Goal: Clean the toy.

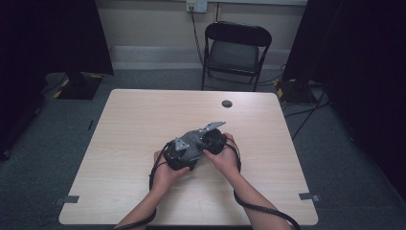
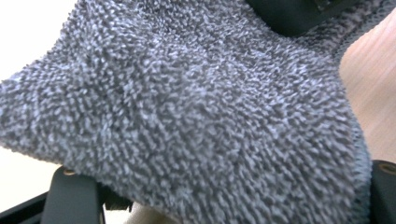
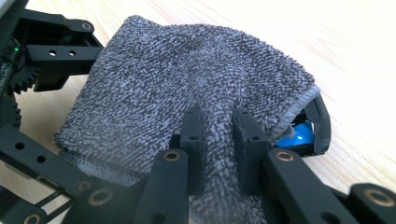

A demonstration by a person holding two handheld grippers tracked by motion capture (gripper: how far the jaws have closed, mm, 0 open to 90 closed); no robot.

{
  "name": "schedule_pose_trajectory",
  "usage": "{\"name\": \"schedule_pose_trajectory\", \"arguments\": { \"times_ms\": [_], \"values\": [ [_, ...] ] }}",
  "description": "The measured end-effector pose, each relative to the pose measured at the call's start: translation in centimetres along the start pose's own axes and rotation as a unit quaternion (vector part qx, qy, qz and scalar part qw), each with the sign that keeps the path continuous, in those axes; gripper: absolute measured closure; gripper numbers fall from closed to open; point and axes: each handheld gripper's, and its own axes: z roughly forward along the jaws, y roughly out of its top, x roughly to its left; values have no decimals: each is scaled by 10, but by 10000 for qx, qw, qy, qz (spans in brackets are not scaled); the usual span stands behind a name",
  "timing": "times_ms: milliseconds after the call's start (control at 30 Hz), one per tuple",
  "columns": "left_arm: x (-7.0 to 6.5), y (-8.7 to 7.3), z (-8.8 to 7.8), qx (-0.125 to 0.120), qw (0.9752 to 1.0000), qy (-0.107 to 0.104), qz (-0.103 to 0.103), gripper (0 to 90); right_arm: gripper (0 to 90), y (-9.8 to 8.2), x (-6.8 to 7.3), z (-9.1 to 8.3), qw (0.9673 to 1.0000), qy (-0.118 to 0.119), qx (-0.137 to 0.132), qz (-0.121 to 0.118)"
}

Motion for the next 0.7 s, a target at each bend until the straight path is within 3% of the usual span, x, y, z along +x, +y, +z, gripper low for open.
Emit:
{"name": "schedule_pose_trajectory", "arguments": {
  "times_ms": [700],
  "values": [
    [0,0,0,0,10000,-1,2,256,763,0,-13,2,9998,-125,86,93]
  ]
}}
